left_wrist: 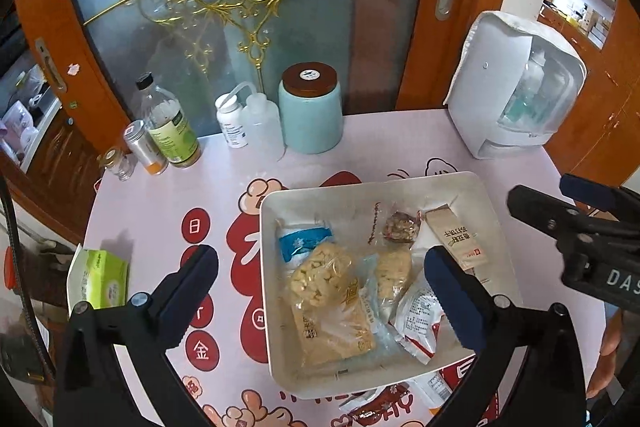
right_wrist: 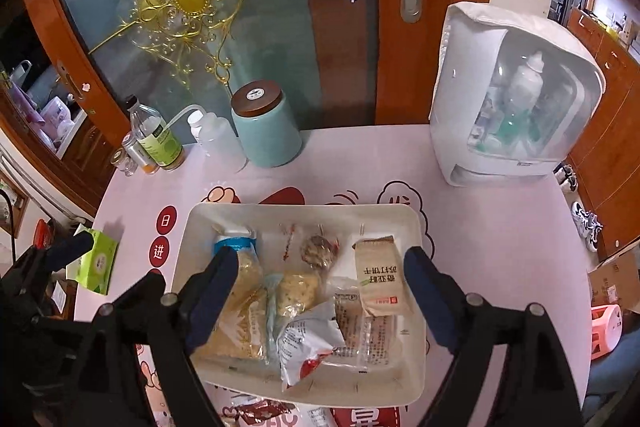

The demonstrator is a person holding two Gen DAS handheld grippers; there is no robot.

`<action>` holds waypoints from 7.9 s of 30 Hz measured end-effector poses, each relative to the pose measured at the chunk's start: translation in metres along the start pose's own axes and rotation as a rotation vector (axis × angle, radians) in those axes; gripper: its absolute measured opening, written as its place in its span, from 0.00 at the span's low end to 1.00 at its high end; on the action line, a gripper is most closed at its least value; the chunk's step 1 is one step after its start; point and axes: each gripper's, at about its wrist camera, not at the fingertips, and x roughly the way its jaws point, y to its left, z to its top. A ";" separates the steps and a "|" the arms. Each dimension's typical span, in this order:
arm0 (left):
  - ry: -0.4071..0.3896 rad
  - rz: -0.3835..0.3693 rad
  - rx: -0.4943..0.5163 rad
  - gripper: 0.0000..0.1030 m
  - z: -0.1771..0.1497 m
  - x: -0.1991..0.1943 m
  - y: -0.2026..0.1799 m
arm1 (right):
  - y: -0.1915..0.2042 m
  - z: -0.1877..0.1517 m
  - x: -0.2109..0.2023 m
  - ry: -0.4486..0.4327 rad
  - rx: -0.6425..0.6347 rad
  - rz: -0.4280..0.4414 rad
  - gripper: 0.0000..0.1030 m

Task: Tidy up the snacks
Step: 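Lower both held bags into the white tray and open both tools, then grasp the clear wrapped pastry with the left tool while the right tool grasps the Lipo Cookies packet, then lower the pastry and Lipo Cookies packet into the tray, open both tools, then grasp the red-labelled pastry bag with the left tool while the right tool grasps the green cake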

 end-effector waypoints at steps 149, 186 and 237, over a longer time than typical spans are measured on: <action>-0.154 0.041 -0.045 0.32 -0.035 -0.061 -0.061 | -0.017 -0.064 -0.035 -0.137 -0.179 0.118 0.46; -0.098 -0.012 0.037 0.96 -0.101 -0.074 -0.093 | -0.055 -0.120 -0.030 -0.030 -0.013 0.112 0.64; 0.293 -0.009 -0.292 0.20 -0.344 0.051 -0.140 | -0.076 -0.300 0.057 0.292 0.032 0.063 0.64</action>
